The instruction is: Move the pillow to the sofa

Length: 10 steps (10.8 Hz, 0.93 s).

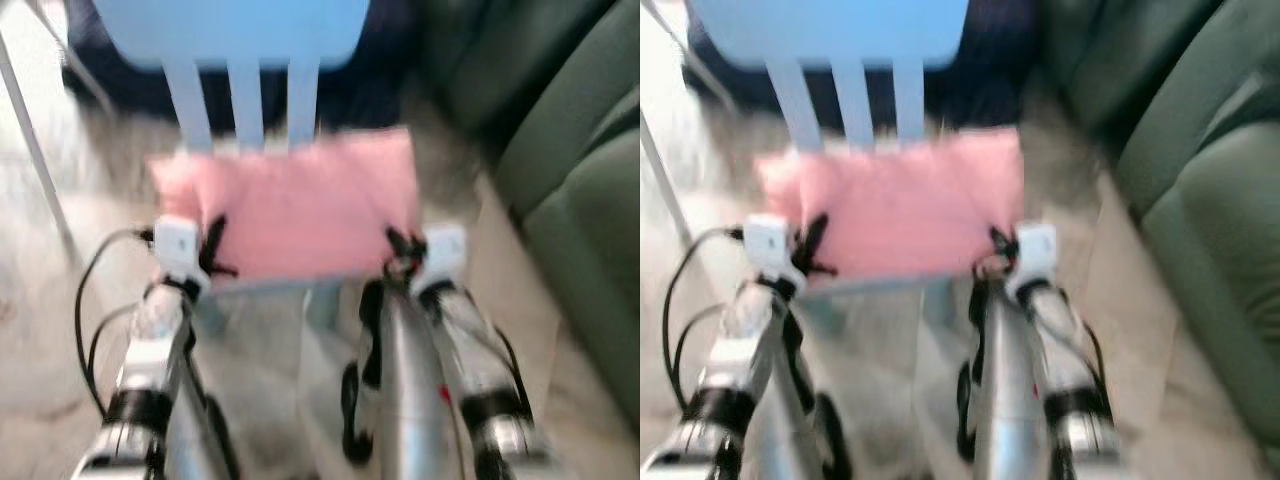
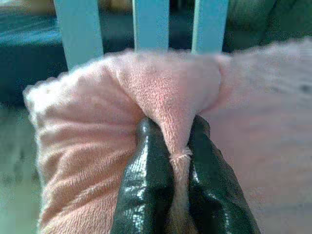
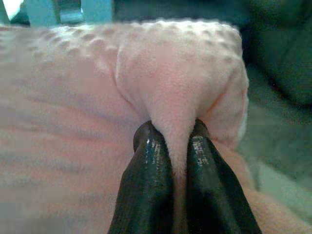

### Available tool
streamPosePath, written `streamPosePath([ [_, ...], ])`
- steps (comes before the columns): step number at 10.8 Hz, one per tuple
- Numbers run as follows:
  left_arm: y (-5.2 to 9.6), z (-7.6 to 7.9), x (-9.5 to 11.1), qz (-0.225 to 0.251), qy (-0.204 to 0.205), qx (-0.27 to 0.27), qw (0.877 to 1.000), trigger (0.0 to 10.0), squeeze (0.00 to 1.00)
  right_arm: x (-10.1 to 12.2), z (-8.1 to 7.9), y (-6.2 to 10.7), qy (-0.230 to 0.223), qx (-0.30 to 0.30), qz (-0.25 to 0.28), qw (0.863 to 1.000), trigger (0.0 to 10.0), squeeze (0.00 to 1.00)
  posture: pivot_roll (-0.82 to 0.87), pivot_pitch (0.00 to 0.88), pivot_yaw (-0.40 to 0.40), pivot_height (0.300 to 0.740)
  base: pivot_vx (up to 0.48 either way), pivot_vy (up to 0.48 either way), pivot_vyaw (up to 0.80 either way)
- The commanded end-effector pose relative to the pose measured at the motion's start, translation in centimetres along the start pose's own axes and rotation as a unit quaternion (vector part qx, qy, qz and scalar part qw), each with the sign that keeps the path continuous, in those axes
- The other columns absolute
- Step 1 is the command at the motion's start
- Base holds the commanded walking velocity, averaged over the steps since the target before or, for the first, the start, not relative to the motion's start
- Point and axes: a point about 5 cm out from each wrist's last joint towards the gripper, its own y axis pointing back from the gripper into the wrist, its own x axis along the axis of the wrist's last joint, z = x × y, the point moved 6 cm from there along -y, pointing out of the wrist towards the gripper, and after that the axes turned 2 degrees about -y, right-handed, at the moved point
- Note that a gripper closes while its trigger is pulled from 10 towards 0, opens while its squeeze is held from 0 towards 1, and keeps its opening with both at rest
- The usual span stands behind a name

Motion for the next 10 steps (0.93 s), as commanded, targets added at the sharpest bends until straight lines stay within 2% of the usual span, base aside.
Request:
streamPosePath([
  [1,0.4,-0.7,0.4,0.008,0.003,0.012,1.000,0.0,0.00,0.7,0.6,0.8,0.015,-0.016,0.015,1.000,0.0,0.00,-0.03,0.025,-0.062,0.420,0.000,0.000,0.00],
  [2,0.7,-1.0,-0.1,-0.003,0.004,0.018,1.000,0.0,0.00,0.8,0.4,1.9,0.035,-0.020,0.019,0.999,0.0,0.00,-0.02,0.016,-0.060,0.420,0.000,0.000,0.00],
  [3,1.2,-1.8,0.0,-0.008,0.006,0.028,1.000,0.0,0.00,1.1,0.5,3.1,0.033,-0.032,0.022,0.999,0.0,0.00,-0.02,0.000,-0.046,0.420,0.000,0.000,0.00],
  [4,1.6,-1.9,0.1,-0.015,0.009,0.029,0.999,0.0,0.00,1.4,0.3,4.1,0.045,-0.033,0.021,0.998,0.0,0.00,-0.02,0.000,-0.038,0.420,0.000,0.000,0.00],
  [5,2.1,-1.2,-1.0,-0.046,0.020,0.018,0.999,1.3,0.00,1.2,0.3,4.8,0.041,-0.044,0.012,0.998,0.0,0.00,-0.02,0.000,-0.035,0.420,0.000,0.000,0.00],
  [6,2.5,-1.4,-2.4,-0.075,0.015,0.026,0.997,4.7,0.00,1.0,0.2,4.9,0.042,-0.045,0.008,0.998,0.6,0.00,-0.02,0.000,-0.030,0.420,0.000,0.000,0.00],
  [7,2.5,-0.6,-2.7,-0.082,0.030,0.010,0.996,10.0,0.00,1.2,0.1,4.7,0.045,-0.042,0.003,0.998,10.0,0.00,-0.02,0.000,-0.028,0.420,0.000,0.000,0.00],
  [10,2.2,1.0,-2.4,-0.083,0.034,-0.003,0.996,10.0,0.00,1.5,-0.4,4.7,0.023,-0.030,0.003,0.999,10.0,0.00,-0.03,0.000,-0.017,0.420,0.000,0.000,0.00],
])
